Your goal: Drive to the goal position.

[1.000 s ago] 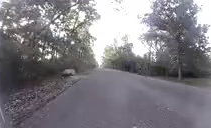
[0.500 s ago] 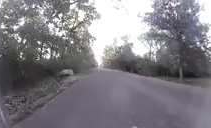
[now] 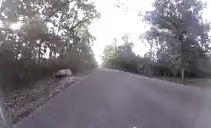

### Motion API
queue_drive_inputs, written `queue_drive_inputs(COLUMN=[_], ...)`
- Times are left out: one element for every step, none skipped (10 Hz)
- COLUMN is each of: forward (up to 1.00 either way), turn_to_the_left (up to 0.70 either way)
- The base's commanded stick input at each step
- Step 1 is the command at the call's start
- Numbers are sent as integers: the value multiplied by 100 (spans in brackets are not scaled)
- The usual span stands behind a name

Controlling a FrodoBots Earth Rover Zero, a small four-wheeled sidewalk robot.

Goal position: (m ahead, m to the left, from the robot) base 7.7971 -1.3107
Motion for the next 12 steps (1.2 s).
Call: queue_drive_inputs(forward=[70, 70, 70, 70, 70, 70, 70, 70, 70, 70, 70, 70], turn_to_the_left=[0, 0, 0, 0, 0, 0, 0, 0, 0, 0, 0, 0])
